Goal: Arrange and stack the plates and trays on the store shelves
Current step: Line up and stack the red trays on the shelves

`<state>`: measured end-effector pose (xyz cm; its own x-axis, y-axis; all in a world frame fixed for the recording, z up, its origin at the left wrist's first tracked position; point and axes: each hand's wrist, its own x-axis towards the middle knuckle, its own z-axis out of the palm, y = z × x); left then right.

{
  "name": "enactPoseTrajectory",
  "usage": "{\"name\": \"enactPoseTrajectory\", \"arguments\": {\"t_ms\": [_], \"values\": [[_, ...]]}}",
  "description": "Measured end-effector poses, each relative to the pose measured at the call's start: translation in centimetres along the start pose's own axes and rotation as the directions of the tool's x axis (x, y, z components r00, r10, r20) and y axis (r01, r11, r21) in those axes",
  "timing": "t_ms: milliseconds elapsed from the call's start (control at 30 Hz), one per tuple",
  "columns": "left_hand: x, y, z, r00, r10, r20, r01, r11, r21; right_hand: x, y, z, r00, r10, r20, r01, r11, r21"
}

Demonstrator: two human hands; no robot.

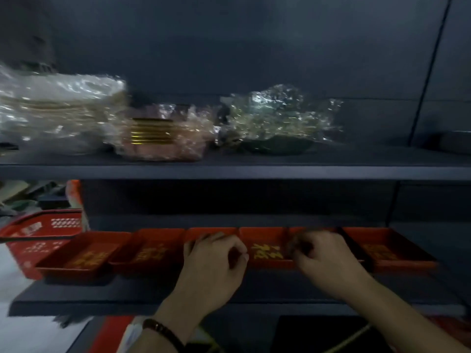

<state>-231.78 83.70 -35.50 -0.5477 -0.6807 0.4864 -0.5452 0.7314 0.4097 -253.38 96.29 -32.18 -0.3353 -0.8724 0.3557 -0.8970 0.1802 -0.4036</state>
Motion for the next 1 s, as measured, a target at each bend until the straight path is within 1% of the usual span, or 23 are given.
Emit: {"name": "enactPoseTrajectory", "arguments": {"t_ms": [133, 200, 233, 433, 500, 600, 633, 733, 833, 933, 1000], "values": [[1.6, 2.7, 6.1, 0.991, 0.02, 0.131, 0.001, 0.988, -0.154, -1.5, 7.5, 2.2, 0.976, 0.214, 0.046, -0.217, 0.973, 0.073], [2.1, 4.0, 9.1, 0.985, 0.038, 0.166, 0.001, 0.974, -0.226, -2.6, 10.4, 3.7, 0.95, 0.297, 0.096, -0.302, 0.952, 0.042], [2.4, 4.7, 10.7, 0.984, 0.051, 0.173, -0.006, 0.968, -0.253, -3.0, 11.5, 4.1, 0.941, 0.319, 0.113, -0.322, 0.947, 0.014], [4.5, 6.7, 18.9, 0.967, 0.056, 0.247, 0.025, 0.949, -0.316, -3.7, 17.1, 6.2, 0.906, 0.411, 0.099, -0.417, 0.908, 0.037], [5.3, 6.9, 20.8, 0.962, 0.036, 0.271, 0.056, 0.944, -0.324, -2.6, 18.6, 6.4, 0.89, 0.444, 0.108, -0.452, 0.89, 0.061], [6.5, 7.0, 22.7, 0.958, 0.018, 0.288, 0.08, 0.942, -0.327, -1.2, 20.2, 6.8, 0.869, 0.489, 0.068, -0.494, 0.862, 0.11], [7.0, 7.1, 23.4, 0.958, 0.02, 0.285, 0.076, 0.943, -0.323, -0.8, 20.8, 7.2, 0.861, 0.505, 0.056, -0.509, 0.855, 0.099], [8.1, 6.9, 25.0, 0.962, 0.008, 0.271, 0.082, 0.945, -0.318, 0.4, 22.2, 8.2, 0.825, 0.564, 0.015, -0.563, 0.825, -0.053], [8.7, 6.6, 25.9, 0.966, -0.011, 0.26, 0.089, 0.953, -0.291, 1.4, 23.0, 8.7, 0.812, 0.582, -0.032, -0.583, 0.809, -0.069], [8.9, 6.9, 26.3, 0.967, 0.003, 0.255, 0.068, 0.962, -0.266, 1.9, 23.8, 9.3, 0.802, 0.597, -0.005, -0.596, 0.8, -0.071], [8.9, 7.0, 26.3, 0.965, -0.002, 0.262, 0.074, 0.962, -0.265, 2.0, 23.9, 9.6, 0.811, 0.585, -0.028, -0.585, 0.807, -0.083]]}}
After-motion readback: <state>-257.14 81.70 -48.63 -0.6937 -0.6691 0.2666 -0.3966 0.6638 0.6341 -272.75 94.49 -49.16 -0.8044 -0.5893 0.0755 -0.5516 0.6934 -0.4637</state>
